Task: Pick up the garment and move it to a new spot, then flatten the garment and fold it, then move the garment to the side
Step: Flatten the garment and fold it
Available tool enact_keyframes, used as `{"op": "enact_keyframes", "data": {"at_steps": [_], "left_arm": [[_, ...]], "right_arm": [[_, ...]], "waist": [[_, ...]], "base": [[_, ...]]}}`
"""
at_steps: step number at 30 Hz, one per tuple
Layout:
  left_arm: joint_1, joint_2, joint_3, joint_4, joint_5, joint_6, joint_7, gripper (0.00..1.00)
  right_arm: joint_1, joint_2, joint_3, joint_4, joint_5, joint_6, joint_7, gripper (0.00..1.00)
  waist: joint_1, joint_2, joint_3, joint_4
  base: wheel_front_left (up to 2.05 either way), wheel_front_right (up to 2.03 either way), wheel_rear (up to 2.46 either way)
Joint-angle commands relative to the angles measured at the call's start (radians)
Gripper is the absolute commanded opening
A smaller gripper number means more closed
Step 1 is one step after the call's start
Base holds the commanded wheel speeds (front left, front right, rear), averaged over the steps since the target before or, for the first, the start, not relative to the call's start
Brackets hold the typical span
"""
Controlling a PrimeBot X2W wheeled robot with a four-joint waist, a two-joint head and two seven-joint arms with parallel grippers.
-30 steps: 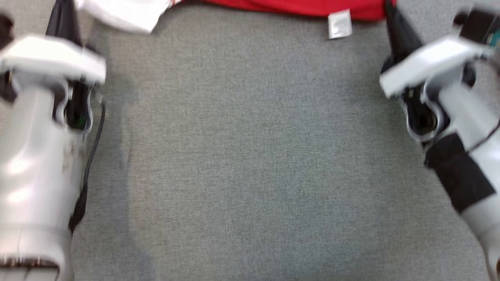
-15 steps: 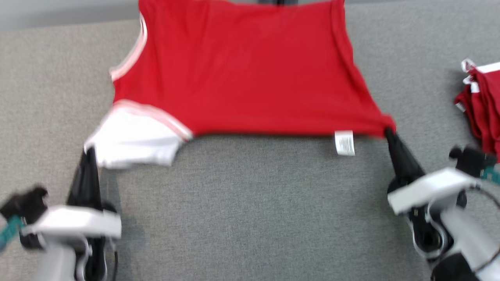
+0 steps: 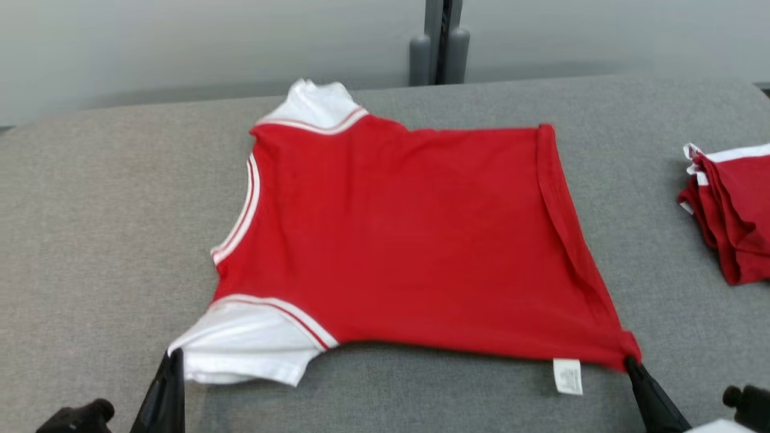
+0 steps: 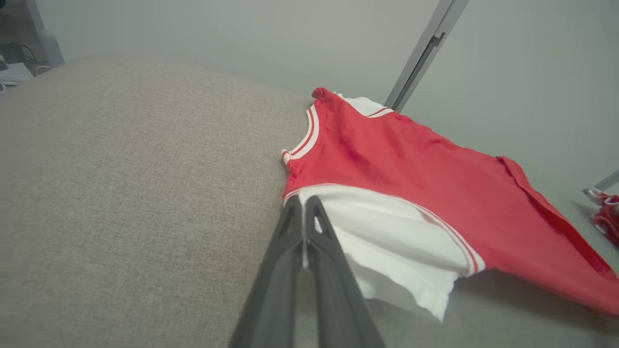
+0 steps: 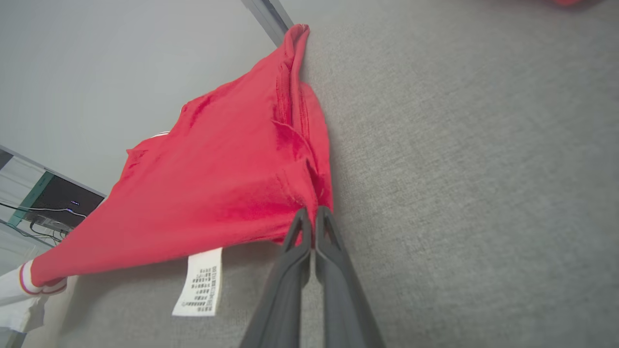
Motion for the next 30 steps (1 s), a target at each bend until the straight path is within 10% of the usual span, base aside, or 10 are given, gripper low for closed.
{"op": "enact_keyframes", "data": {"at_steps": [1, 11, 30], "left_arm": [[0.024, 0.01, 0.001, -0.025, 0.011, 0.014, 0.014, 0.0], [0.17, 0.035, -0.011, -0.234, 0.037, 0.096, 0.149, 0.0], [-0.133, 0.103, -0.016, -0.139, -0.008, 0.016, 0.222, 0.0]], "right_arm": [[0.022, -0.007, -0.019, -0.012, -0.019, 0.0, 0.006, 0.0], [0.196, 0.073, -0.175, -0.131, -0.136, 0.0, 0.144, 0.0], [-0.023, 0.199, -0.24, -0.229, -0.229, 0.0, 0.273, 0.0]], "waist": [[0.0, 0.0, -0.026, 0.012], [0.0, 0.0, -0.078, 0.021], [0.0, 0.0, 0.102, -0.036]], "base": [[0.0, 0.0, 0.0], [0.0, 0.0, 0.0], [0.0, 0.0, 0.0]]}}
